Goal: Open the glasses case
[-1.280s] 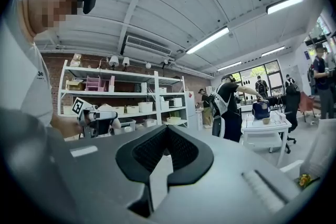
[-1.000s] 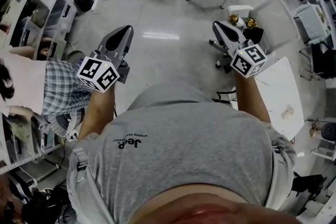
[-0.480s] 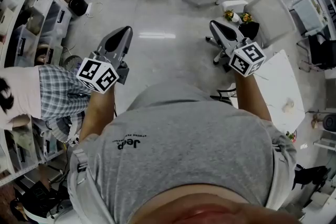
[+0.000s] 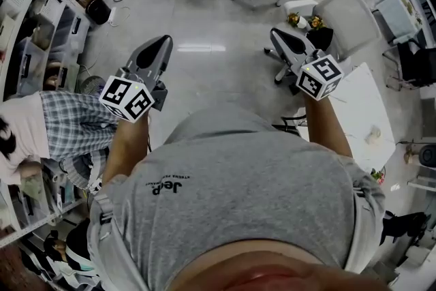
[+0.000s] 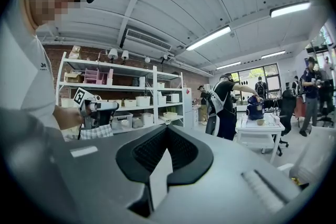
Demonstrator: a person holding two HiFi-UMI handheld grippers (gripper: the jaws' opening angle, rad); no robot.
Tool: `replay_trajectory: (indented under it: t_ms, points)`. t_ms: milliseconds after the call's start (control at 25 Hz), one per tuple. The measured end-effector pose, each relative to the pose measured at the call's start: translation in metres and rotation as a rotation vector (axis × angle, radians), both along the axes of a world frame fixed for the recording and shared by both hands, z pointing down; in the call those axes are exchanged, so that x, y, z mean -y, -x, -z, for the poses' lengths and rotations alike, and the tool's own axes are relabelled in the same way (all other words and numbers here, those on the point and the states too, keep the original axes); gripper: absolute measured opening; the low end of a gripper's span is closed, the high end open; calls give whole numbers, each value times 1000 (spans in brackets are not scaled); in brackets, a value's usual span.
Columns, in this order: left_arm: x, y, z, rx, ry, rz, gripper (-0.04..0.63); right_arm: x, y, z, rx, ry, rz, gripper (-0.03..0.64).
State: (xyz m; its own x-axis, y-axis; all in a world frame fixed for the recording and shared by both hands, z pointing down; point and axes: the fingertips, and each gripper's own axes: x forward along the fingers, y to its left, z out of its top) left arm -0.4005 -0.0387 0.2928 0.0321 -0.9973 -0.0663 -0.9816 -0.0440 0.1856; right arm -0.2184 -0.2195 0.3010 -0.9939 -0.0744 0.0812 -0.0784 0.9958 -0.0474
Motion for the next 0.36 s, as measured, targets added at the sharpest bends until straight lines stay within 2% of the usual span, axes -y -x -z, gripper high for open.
replay_trajectory:
  t_ms: [360]
  points:
    - [6, -7, 3, 6, 8, -15, 55, 6, -7, -2, -13, -5, -3, 2]
